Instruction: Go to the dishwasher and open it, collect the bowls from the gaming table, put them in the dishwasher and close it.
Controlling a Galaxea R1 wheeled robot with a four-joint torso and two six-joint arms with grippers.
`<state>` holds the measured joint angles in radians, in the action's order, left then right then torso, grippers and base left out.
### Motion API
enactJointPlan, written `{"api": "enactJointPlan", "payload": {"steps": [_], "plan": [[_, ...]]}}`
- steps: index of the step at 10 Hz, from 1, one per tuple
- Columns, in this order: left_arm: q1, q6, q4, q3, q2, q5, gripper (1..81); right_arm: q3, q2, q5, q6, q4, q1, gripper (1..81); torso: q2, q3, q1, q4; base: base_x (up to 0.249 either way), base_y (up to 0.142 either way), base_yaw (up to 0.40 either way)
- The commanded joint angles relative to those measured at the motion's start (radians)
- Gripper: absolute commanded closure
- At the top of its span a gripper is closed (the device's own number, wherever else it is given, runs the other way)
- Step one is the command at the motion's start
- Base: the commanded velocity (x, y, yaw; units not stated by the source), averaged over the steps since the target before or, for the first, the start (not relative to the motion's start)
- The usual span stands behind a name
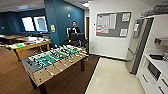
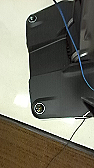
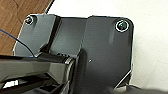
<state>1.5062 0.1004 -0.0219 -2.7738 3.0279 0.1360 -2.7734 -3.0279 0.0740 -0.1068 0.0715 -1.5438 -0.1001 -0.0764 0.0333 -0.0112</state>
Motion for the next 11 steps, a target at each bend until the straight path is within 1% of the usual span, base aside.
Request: {"api": "enactJointPlan", "payload": {"steps": [1, 11], "plan": [[-0.053, 0.001, 0.008, -0.003, -0.004, -0.044, 1.0, -0.001, -0.002, -0.051, -0.004, 0.001, 0.044, 1.0, 0.000, 0.000, 0.000, 0.000, 0.000, 0.000, 0.356], [-0.048, 0.004, 0.008, -0.003, -0.001, -0.045, 1.0, 0.000, -0.007, -0.051, -0.004, 0.001, 0.046, 1.0, 0.000, 0.000, 0.000, 0.000, 0.000, 0.000, 0.356]]}}
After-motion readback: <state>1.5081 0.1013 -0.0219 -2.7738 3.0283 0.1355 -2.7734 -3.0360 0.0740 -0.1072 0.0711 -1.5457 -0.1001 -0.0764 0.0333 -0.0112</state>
